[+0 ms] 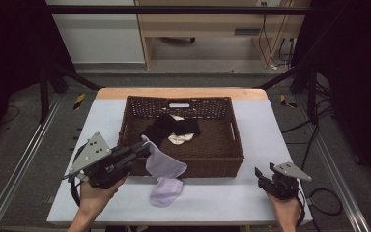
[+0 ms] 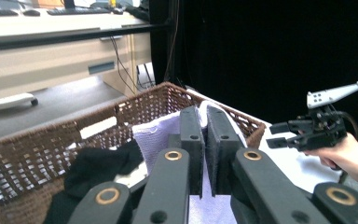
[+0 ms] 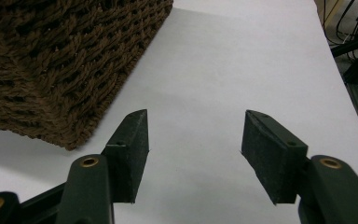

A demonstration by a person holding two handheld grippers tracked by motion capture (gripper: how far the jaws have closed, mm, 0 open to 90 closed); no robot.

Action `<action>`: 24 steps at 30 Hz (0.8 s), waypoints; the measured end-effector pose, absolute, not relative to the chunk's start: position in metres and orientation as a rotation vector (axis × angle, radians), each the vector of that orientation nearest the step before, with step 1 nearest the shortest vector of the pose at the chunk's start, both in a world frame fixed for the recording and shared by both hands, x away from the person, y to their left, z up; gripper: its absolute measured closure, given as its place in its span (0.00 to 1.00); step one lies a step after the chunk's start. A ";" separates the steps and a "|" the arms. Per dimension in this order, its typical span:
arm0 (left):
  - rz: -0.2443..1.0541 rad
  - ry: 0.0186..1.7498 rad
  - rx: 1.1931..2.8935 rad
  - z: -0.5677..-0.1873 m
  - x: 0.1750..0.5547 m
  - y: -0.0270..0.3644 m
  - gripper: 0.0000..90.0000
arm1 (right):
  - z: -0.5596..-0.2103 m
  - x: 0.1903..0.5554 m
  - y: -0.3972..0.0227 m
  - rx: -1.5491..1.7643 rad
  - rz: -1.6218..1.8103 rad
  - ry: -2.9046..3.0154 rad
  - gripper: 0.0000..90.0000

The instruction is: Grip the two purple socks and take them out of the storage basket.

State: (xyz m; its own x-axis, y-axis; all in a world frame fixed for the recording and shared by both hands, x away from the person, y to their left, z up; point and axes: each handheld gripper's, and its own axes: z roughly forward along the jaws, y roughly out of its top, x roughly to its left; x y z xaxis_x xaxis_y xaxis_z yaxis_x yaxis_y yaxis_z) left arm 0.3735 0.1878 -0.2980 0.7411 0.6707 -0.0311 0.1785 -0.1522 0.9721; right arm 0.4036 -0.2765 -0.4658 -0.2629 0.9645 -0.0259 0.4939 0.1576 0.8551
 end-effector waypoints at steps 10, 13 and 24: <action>0.433 0.703 1.775 -0.334 0.361 0.185 0.95 | -0.466 0.403 -0.276 1.383 1.013 1.842 0.46; 0.413 0.721 1.800 -0.348 0.361 0.183 0.95 | -0.466 0.403 -0.276 1.384 1.014 1.842 0.46; 0.363 0.788 1.888 -0.386 0.369 0.174 0.95 | -0.466 0.403 -0.276 1.383 1.014 1.844 0.46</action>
State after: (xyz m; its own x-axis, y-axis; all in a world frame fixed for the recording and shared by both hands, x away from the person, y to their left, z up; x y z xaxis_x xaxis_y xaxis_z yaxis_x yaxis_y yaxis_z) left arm 0.3692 0.1737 -0.3862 0.7412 0.6644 -0.0960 0.3592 -0.2716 0.8929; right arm 0.4028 -0.2762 -0.4663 -0.2652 0.9638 -0.0264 0.4936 0.1592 0.8550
